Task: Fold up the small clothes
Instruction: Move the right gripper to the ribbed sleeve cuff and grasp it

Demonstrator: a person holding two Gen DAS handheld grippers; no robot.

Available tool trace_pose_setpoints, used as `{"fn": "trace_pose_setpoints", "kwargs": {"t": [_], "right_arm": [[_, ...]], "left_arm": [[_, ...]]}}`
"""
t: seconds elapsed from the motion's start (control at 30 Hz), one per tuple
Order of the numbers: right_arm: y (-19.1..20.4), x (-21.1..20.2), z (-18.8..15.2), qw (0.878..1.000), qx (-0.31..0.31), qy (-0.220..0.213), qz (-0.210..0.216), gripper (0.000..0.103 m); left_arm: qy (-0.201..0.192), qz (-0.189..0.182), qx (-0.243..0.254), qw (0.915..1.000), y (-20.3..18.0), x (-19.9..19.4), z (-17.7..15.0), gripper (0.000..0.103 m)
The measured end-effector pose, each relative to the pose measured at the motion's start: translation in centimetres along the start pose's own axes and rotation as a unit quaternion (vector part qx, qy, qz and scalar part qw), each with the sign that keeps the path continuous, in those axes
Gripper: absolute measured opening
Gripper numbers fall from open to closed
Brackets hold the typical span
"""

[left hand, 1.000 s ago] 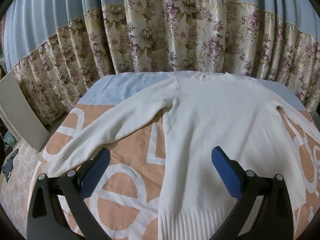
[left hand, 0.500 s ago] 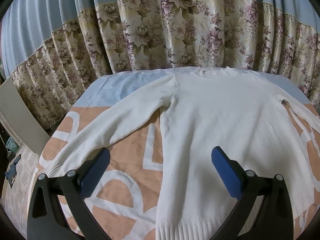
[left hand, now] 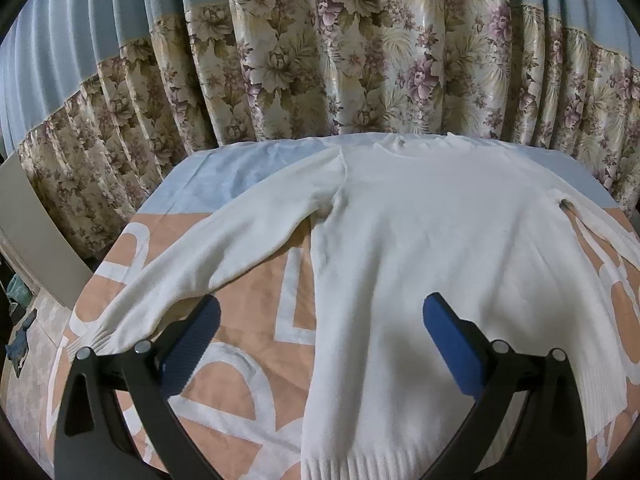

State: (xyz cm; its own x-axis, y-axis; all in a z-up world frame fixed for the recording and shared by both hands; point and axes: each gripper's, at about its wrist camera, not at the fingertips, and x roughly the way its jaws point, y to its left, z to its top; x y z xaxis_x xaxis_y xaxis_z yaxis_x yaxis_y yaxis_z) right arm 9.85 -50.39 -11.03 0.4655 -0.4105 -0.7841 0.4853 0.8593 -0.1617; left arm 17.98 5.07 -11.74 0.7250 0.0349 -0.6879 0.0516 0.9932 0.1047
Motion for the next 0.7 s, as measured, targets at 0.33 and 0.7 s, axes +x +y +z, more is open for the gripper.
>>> {"fn": "trace_pose_setpoints", "kwargs": {"t": [0.33,0.7], "right_arm": [[-3.5,2.8,-1.6,0.998,0.043,0.045,0.020,0.066],[-1.1,1.8,-0.6,0.998,0.027,0.035,0.039,0.020]], "left_arm": [[0.005,0.003,-0.003,1.0000,0.4,-0.2,-0.8,0.101],[0.003,-0.001,-0.005,1.0000,0.0,-0.2,-1.6,0.101]]}}
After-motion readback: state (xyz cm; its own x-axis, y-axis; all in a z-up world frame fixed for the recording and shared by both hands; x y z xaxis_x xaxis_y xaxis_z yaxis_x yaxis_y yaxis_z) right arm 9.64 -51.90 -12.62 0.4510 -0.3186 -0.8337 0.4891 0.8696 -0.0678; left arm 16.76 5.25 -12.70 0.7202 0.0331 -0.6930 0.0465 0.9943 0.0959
